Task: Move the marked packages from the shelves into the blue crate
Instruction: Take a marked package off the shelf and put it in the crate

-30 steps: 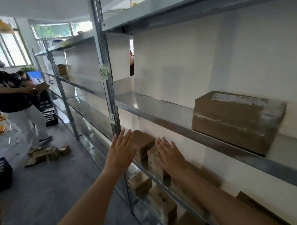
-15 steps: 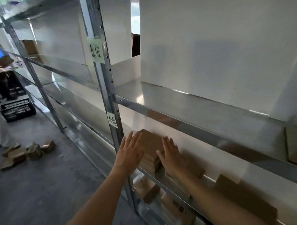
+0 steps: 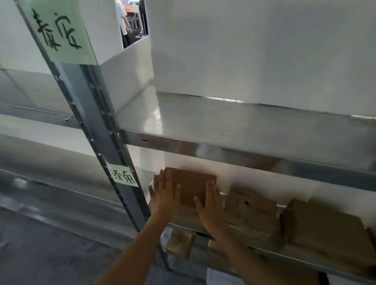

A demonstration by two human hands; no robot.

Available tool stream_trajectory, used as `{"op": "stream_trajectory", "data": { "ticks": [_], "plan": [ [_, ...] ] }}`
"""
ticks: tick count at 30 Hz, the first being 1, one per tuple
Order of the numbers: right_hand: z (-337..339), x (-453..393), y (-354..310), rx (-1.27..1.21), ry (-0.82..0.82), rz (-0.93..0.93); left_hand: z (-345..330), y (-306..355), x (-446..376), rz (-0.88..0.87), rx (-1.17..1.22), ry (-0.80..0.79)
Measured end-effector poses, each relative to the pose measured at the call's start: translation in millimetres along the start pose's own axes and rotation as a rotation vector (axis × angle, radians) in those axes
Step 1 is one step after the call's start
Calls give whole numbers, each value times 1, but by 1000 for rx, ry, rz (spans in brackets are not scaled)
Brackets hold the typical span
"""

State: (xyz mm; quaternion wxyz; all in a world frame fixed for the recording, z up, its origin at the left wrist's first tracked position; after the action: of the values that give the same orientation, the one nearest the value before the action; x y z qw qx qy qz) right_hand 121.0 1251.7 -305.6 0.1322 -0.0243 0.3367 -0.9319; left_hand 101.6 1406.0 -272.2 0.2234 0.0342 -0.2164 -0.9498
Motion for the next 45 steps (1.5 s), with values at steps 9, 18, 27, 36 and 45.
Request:
{"op": "stream_trajectory", "data": {
  "ticks": [9,18,27,36,45],
  "plan": [
    [-11,7,0,-231,59,-132,-10,-22,-12,151,295,-48],
    [25,13,-22,-540,235,-299,19,-18,-12,474,738,-267],
    [142,46,-43,-775,351,-311,79,-15,25,246,1371,-317],
    [119,79,-41,-964,326,-433,62,-16,43,261,1365,-403],
    [110,83,-32,-937,350,-378,70,-18,49,322,1302,-461]
  ]
}}
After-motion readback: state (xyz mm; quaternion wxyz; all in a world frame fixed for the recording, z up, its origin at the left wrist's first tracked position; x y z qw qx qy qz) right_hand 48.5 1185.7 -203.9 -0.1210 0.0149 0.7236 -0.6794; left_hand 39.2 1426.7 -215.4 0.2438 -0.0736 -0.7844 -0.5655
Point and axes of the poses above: each hand's wrist, its own x-axis away from the middle knuckle, its own z-axis out of the back of the hand, y = z × x, the point moved 3 cm from there along -x, towards the middle knuckle, and after that the axes turned 7 degrees about z, right-handed, at the moved point
